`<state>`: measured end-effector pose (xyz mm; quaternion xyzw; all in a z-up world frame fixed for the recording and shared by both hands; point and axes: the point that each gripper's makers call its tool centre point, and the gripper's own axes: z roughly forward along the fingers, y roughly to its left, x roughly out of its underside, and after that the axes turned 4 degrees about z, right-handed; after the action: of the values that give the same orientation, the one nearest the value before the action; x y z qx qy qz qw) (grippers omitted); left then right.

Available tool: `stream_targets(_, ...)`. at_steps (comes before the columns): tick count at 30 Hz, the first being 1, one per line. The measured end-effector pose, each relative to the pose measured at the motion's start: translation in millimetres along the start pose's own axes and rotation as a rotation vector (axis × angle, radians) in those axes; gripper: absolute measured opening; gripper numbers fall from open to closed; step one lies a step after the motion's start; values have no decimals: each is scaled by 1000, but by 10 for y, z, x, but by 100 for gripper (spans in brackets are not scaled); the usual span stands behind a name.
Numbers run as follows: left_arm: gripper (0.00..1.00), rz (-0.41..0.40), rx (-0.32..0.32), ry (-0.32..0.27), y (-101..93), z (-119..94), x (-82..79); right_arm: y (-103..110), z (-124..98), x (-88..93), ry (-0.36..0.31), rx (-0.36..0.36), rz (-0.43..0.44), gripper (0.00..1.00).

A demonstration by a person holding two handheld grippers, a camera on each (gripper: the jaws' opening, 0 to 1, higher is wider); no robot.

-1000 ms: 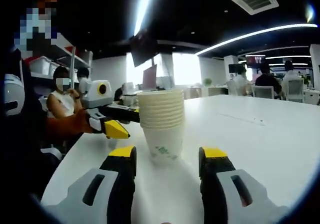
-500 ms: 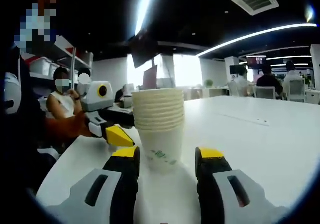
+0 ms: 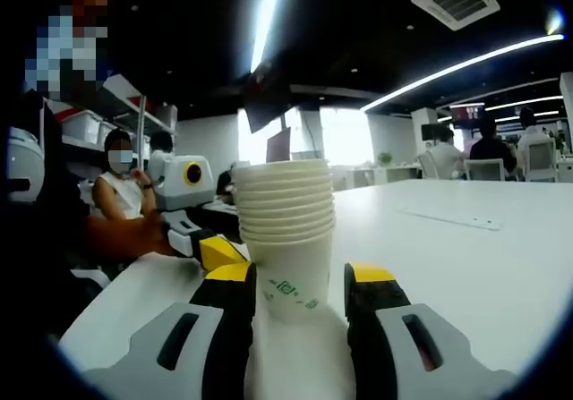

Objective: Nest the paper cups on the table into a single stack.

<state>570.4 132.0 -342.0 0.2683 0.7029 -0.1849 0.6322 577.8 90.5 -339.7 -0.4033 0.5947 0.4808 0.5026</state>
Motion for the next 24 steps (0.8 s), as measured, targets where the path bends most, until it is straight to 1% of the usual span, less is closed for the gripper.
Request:
stream_targets(5, 43, -3, 10, -8, -13, -2, -6, 9, -7, -30, -17, -20, 12, 41)
stream_targets(11, 43, -21, 20, -36, -21, 10, -55, -7, -10, -79, -47, -26, 32, 41)
stream_targets(16, 43, -34, 17, -46, -4, 18, -70, -5, 35, -72, -43, -33, 23, 41)
stream_targets(19, 39, -34, 19, -50, -11, 24, -69, -9, 39, -57, -36, -37, 17, 36)
stream_targets(21, 39, -35, 20, -52, -22, 35, -67, -5, 34, -60, -38, -40, 15, 33)
stream_targets(24, 39, -34, 18, -57, -12, 51, -68, -10, 29, -62, -41, -36, 14, 33)
